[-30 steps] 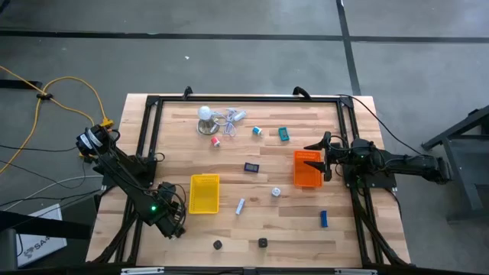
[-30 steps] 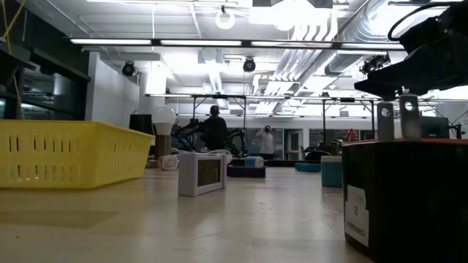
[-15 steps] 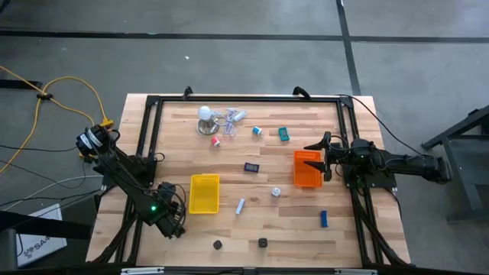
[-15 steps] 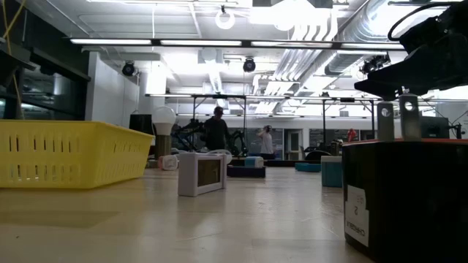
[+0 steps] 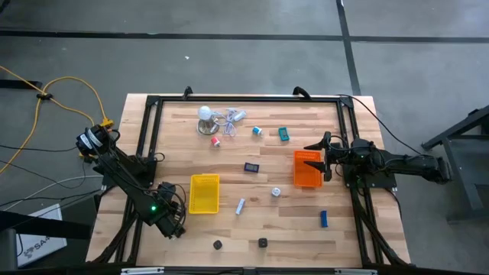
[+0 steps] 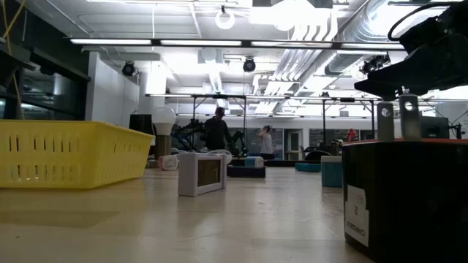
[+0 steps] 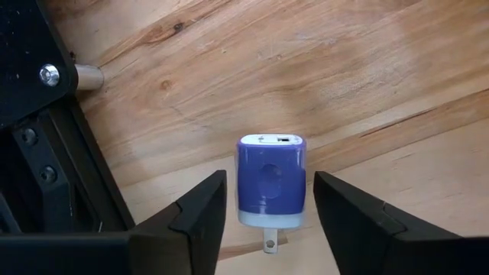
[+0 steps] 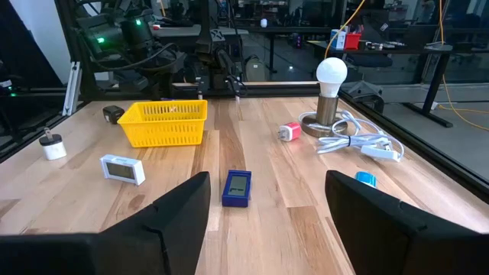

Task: Pick & Place Office items
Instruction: Put the purple charger adapter into the yellow bin

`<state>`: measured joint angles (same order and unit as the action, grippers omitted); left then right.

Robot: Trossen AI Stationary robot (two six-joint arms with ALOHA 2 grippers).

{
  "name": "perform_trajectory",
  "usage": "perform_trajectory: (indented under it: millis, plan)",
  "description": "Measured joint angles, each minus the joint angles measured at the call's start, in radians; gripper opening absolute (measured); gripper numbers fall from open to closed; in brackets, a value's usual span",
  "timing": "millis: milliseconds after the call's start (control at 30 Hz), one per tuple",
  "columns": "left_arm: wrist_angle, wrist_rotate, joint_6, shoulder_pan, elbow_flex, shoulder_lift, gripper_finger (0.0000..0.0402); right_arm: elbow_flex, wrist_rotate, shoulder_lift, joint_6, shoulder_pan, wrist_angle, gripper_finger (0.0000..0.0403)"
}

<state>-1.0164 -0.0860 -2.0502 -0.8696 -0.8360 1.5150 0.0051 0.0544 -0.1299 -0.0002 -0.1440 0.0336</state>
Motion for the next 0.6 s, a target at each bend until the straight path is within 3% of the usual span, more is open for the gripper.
perform_trajectory:
  millis: [267,600]
  plan:
    - [-0.001,0.0,0.0,0.0,0.0,-0.001,0.0132,0.0,0.0,0.0,0.0,0.0,0.0,0.0248]
    - [-0.001,0.0,0.0,0.0,-0.001,-0.001,0.0125,0.0,0.0,0.0,0.0,0.0,0.0,0.0248]
